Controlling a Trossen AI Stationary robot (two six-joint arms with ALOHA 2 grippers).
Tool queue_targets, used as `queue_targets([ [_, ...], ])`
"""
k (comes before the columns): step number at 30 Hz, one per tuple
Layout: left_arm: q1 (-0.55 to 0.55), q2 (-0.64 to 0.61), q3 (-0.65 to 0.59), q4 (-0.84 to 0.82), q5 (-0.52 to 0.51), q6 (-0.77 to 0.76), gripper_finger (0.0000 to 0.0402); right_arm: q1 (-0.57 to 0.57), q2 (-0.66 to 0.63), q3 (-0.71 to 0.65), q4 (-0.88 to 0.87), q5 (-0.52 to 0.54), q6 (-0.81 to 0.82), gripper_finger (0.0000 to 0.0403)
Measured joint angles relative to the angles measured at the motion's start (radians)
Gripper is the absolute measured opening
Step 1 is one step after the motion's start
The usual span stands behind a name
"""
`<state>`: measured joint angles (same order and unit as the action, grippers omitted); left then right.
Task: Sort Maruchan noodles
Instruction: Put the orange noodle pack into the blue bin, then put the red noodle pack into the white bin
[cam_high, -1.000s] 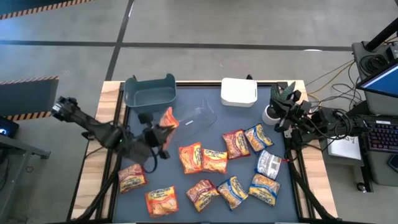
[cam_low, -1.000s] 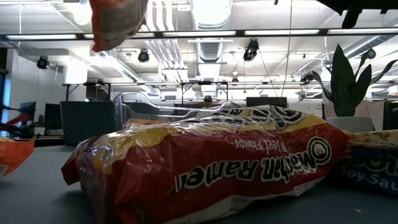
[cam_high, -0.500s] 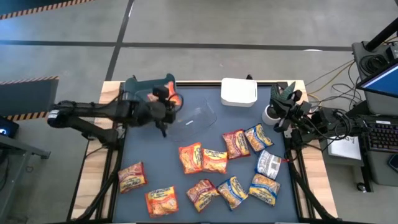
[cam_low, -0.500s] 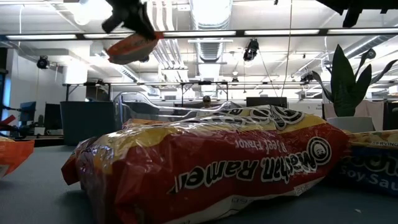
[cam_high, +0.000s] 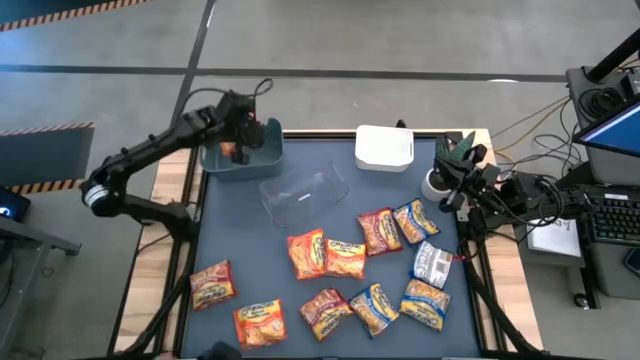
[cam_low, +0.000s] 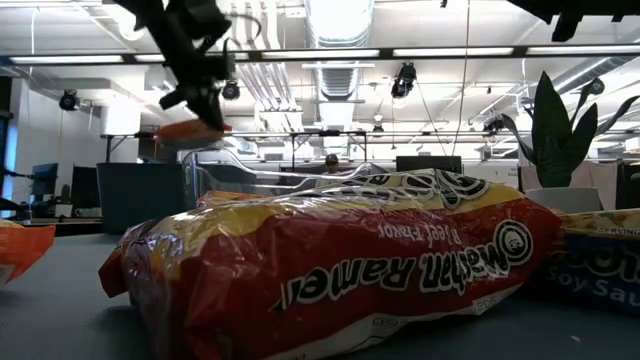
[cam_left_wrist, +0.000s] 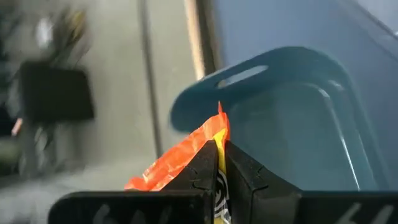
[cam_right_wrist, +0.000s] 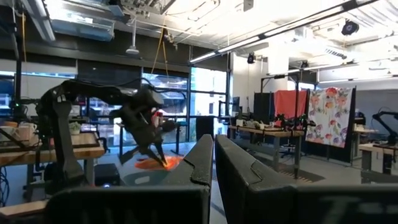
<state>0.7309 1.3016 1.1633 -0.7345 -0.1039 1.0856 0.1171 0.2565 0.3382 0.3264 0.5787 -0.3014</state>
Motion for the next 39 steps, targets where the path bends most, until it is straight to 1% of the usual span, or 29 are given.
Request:
queue_targets([
  [1, 0.017, 0.013, 0.0, 0.0, 0.047, 0.044, 0.0, 0.0, 0.0, 0.0, 0.0, 0.0, -0.006, 0.0009],
  [3, 0.044, 0.04, 0.0, 0.004, 0.098, 0.111, 0.0, 0.0, 0.0, 0.0, 0.0, 0.0, -0.022, 0.0009],
  [5, 0.057, 0.067, 0.0, 0.006, 0.099, 0.151, 0.0, 0.0, 0.0, 0.0, 0.0, 0.0, -0.032, 0.0009],
  [9, 0.066, 0.133, 0.0, -0.011, 0.142, 0.168, 0.0, 0.0, 0.0, 0.0, 0.0, 0.001, -0.039, 0.0009],
  [14, 0.073, 0.219, -0.001, -0.016, 0.169, 0.176, 0.0, 0.0, 0.0, 0.0, -0.014, 0.001, -0.035, 0.0009],
  [17, 0.072, 0.261, -0.001, -0.015, 0.169, 0.188, 0.0, 0.0, 0.0, 0.0, -0.028, 0.001, -0.032, 0.0009],
  [25, 0.072, 0.318, -0.001, 0.011, 0.169, 0.181, 0.0003, 0.0, 0.0, 0.0, -0.041, 0.001, -0.013, 0.0009],
  [28, 0.072, 0.339, -0.001, 0.011, 0.156, 0.168, 0.0013, 0.0, 0.0, 0.0, -0.041, 0.001, -0.01, 0.0009],
  [35, 0.071, 0.355, 0.0, 0.019, 0.069, 0.127, 0.0048, 0.0, 0.0, 0.0, -0.041, 0.001, -0.005, 0.0009],
  [39, 0.069, 0.34, 0.001, 0.017, 0.057, 0.102, 0.0069, 0.0, 0.0, 0.0, -0.041, 0.001, 0.009, 0.0009],
])
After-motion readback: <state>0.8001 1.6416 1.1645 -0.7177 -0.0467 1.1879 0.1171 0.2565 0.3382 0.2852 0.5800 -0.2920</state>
